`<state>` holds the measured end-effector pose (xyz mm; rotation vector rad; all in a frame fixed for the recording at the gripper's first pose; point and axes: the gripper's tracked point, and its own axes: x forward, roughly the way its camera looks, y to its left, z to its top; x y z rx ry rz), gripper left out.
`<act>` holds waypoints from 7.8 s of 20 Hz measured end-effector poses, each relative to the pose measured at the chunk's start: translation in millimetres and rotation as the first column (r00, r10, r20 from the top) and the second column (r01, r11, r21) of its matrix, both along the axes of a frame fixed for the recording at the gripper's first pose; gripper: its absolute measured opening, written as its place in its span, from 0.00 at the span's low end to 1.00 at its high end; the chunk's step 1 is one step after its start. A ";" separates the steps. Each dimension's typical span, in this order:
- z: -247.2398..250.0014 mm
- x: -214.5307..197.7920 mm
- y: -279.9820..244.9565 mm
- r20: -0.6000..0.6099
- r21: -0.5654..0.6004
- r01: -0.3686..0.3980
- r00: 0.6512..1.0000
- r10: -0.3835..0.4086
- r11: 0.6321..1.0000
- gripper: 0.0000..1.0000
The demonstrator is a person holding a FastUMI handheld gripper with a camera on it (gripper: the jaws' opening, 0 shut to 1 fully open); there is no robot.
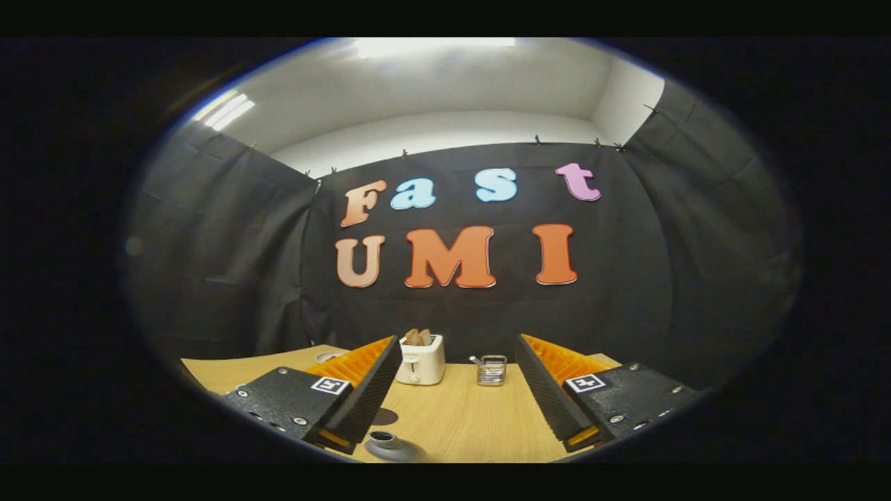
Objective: Take the bottle from table, then pour the juice into the cup, finally place the bottle on the coaster
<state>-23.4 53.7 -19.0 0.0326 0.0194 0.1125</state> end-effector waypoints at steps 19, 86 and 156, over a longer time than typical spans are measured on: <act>-107.3 -51.2 55.0 -0.181 0.072 -0.206 0.960 0.216 0.976 0.97; -181.2 -31.0 122.7 -0.305 -0.405 -0.194 0.950 0.068 0.894 0.79; -174.3 17.7 222.9 0.048 -0.989 0.090 0.949 0.313 -0.121 0.77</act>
